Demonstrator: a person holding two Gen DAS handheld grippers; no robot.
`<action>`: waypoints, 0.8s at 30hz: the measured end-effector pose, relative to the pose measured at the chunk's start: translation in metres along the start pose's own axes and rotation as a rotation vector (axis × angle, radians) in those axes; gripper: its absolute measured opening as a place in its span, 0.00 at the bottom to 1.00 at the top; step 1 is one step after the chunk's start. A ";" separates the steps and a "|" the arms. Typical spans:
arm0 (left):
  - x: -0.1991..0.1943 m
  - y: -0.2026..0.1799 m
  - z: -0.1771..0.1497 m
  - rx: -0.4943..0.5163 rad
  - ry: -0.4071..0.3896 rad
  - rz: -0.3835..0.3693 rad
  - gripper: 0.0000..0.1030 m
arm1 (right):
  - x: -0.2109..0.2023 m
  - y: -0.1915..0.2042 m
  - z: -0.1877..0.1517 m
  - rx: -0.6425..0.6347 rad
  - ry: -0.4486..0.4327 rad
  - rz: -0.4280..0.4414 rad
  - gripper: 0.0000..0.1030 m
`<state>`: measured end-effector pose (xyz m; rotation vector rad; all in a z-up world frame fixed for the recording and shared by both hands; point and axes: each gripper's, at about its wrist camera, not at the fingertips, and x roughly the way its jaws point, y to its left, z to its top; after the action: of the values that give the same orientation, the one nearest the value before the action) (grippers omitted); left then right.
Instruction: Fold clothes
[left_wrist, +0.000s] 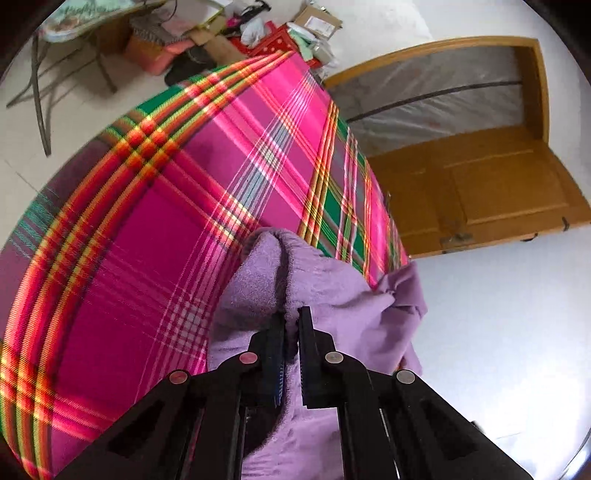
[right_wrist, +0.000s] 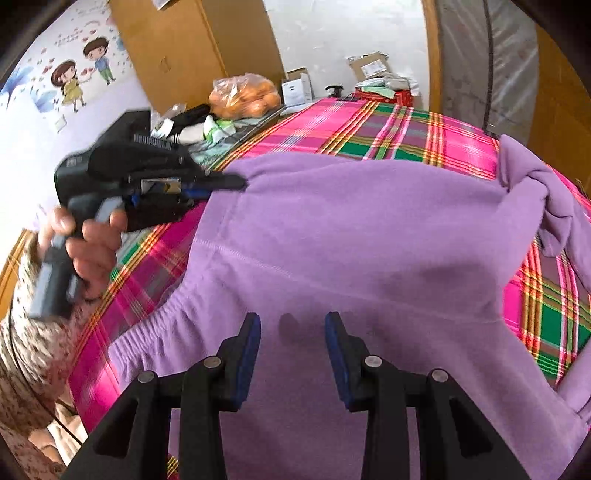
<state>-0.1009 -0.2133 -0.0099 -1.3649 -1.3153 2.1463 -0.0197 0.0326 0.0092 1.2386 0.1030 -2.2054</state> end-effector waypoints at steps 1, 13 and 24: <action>0.001 0.000 0.001 -0.004 0.007 -0.009 0.06 | 0.002 0.003 0.000 -0.005 0.003 0.009 0.36; 0.002 0.000 0.011 -0.054 0.016 -0.094 0.12 | 0.023 0.044 -0.005 -0.070 0.036 0.123 0.36; 0.011 -0.004 0.025 -0.033 0.031 -0.057 0.24 | 0.043 0.089 -0.008 -0.121 0.057 0.194 0.55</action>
<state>-0.1285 -0.2173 -0.0096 -1.3510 -1.3665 2.0675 0.0179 -0.0576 -0.0108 1.1923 0.1317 -1.9692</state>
